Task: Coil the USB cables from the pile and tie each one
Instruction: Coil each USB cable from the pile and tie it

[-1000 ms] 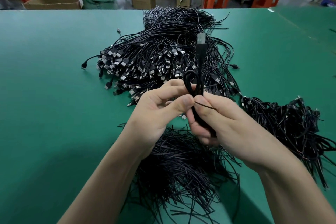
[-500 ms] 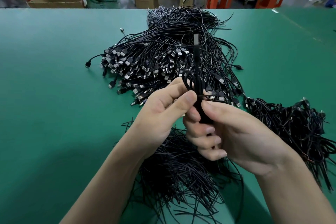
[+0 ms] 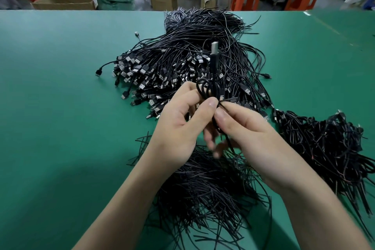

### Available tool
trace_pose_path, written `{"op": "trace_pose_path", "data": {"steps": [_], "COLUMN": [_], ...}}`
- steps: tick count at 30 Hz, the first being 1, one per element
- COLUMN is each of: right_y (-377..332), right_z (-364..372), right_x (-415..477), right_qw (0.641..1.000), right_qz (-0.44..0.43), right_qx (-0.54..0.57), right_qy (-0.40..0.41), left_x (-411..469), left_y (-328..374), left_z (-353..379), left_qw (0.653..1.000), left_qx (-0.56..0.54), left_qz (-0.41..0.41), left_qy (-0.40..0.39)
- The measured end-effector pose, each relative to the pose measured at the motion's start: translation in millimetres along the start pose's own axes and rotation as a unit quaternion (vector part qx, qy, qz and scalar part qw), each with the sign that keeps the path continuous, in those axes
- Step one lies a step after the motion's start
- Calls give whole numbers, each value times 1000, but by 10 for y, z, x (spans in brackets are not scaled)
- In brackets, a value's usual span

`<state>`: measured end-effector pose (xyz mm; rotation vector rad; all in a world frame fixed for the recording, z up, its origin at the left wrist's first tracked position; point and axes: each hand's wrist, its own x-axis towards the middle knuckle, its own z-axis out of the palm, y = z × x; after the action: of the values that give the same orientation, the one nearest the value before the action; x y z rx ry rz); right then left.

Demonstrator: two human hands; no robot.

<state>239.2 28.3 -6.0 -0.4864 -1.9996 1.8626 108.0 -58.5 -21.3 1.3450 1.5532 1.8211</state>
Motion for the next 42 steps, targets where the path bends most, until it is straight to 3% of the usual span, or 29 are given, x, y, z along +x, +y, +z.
{"op": "trace_pose_path", "data": {"steps": [2,4,7,10,15,19,22,24,27,29,31,34,37,42], "right_y": [49,61,63,71,48,33,34,32,35,34,27,26,6,-30], "right_z": [-38,-101,-190,-207,-142,-97,-23,27,65,65,68,63,56,30], "right_x": [31,46,47,41,13,2,21,29,60,77,82,64,41,15], "right_qw": [980,934,867,843,863,919,955,970,945,924,913,911,929,958], "right_qz": [-71,-167,-293,-332,-315,-250,-179,-117,-16,14,26,25,11,-10], "right_qx": [-146,-253,-360,-383,-354,-243,-101,46,268,334,360,349,281,187], "right_qy": [117,187,180,178,178,183,212,210,185,186,192,217,241,216], "left_x": [13,31,26,12,20,30,31,20,-25,-61,-88,-104,-90,-31], "left_y": [-39,-27,-8,28,88,52,28,0,-55,-103,-111,-96,-51,-10], "left_z": [-34,-58,-79,-86,-112,-147,-107,-78,-38,-1,34,44,40,0], "left_qw": [999,999,996,991,981,983,992,987,955,934,936,967,993,999], "left_qx": [38,44,42,22,-9,34,88,158,242,282,278,209,110,-10], "left_qz": [1,-19,-60,-93,-150,-133,-62,32,166,210,207,145,45,-30], "left_qy": [3,-13,-58,-92,-120,-123,-66,-13,46,62,62,31,22,19]}}
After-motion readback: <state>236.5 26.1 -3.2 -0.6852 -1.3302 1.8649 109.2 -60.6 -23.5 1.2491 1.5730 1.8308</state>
